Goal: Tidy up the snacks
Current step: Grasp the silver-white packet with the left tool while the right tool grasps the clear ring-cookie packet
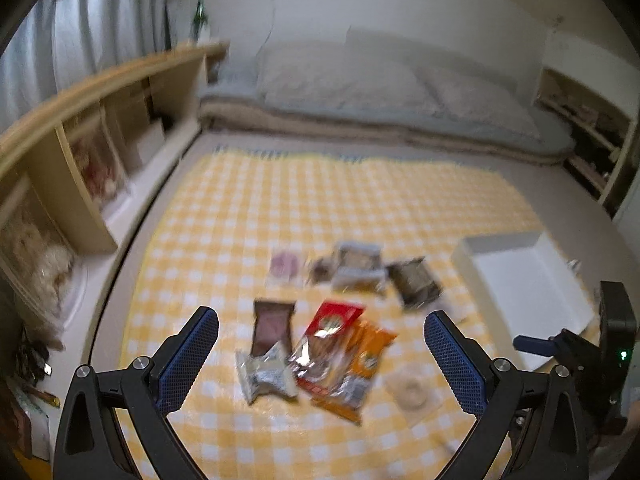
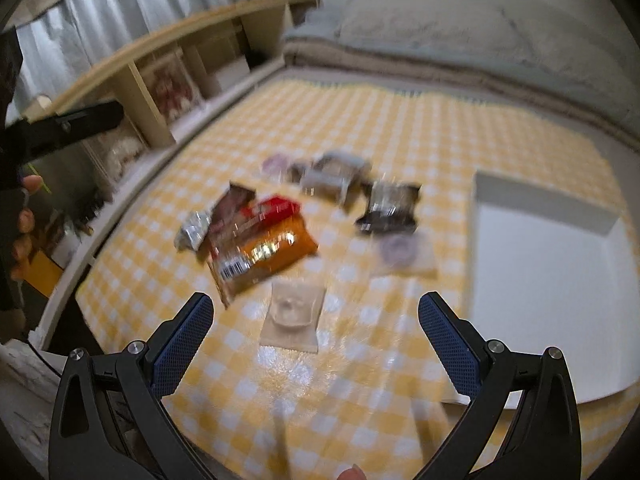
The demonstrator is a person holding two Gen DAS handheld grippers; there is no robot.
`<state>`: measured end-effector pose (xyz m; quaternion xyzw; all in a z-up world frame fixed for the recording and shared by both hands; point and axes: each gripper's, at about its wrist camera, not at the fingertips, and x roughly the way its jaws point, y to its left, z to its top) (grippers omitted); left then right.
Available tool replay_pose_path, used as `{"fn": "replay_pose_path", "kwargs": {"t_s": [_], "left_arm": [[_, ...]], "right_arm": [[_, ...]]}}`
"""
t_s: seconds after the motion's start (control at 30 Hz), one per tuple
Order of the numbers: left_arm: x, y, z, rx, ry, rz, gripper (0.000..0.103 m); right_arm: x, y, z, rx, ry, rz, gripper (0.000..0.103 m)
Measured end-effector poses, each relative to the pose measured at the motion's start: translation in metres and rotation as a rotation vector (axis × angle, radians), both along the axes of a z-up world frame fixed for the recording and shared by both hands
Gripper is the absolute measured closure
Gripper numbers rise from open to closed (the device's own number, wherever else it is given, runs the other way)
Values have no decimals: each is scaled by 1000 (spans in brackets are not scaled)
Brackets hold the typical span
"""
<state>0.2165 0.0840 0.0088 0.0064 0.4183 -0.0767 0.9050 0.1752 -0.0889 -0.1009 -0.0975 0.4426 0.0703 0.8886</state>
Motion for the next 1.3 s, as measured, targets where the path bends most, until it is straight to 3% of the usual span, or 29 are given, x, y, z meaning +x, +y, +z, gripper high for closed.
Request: {"fn": "replay_pose_path", "kwargs": {"t_s": [0.17, 0.23, 0.33, 0.47, 0.57, 0.7, 0.93, 1.07, 1.17, 1.23, 1.3], "left_arm": [[51, 24, -42, -104, 219, 92, 12], [68, 36, -55, -140, 270, 134, 14], [86, 49, -59, -192, 262, 147, 15], [122, 55, -69, -253, 221, 95, 15], [142, 56, -87, -272, 241, 47, 15], [157, 54, -114, -291, 280, 2, 15], [149, 57, -129, -369, 365, -33, 13], [136, 56, -129, -359, 391, -65, 13], [132, 52, -138, -337, 414, -95, 13], [126, 50, -134, -327, 419, -109, 13], [122, 48, -132, -312, 416, -124, 12]], "right_arm": [[18, 1, -40, -7, 104, -8, 0], [23, 1, -51, 1, 134, -13, 0], [31, -2, -67, 35, 186, -24, 2], [40, -7, -82, 90, 246, -49, 9], [47, -10, -91, 121, 274, -76, 20], [50, -4, -93, 109, 254, -59, 23], [47, 9, -96, 72, 255, -21, 28], [49, 14, -98, 46, 266, -34, 28], [53, 15, -99, 13, 263, -52, 37], [52, 16, -99, -26, 257, -45, 51], [51, 14, -97, -41, 268, -25, 53]]}}
